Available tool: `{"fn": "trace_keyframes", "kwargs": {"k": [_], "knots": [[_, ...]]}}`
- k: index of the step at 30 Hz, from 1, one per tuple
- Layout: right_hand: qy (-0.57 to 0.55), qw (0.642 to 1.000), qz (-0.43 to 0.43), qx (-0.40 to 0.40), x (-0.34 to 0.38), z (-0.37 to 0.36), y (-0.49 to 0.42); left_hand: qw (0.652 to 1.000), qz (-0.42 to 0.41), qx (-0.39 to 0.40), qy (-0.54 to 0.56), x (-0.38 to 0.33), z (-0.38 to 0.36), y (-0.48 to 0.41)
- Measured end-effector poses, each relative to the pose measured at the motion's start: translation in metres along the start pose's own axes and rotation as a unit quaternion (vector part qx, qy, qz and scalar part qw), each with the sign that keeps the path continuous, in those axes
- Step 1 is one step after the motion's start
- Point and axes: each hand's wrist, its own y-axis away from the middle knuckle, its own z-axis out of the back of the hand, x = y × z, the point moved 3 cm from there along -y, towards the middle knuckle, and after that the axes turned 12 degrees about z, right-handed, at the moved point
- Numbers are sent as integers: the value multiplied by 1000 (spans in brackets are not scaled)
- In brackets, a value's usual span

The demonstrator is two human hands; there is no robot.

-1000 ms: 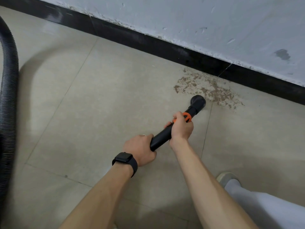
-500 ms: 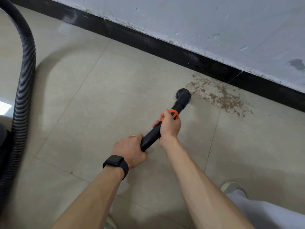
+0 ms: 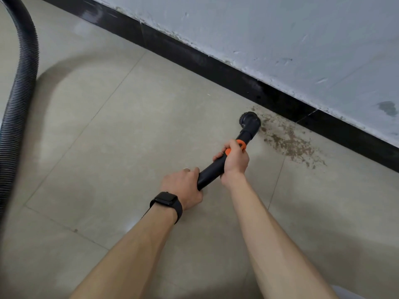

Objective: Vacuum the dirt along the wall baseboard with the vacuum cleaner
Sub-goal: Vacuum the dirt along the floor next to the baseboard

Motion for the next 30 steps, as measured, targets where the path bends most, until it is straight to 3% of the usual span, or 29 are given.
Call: {"fn": "trace_keyframes", "kwargs": {"k": [12, 21, 30], "knots": [[15, 1000, 22, 3, 25, -9, -42, 999, -2, -12, 33, -32, 7, -33], [61, 997, 44, 8, 21, -41, -50, 994, 53, 6, 99, -14, 6, -52], [178, 979, 31, 90, 6, -92, -28, 975, 94, 64, 189, 32, 12, -52]]}}
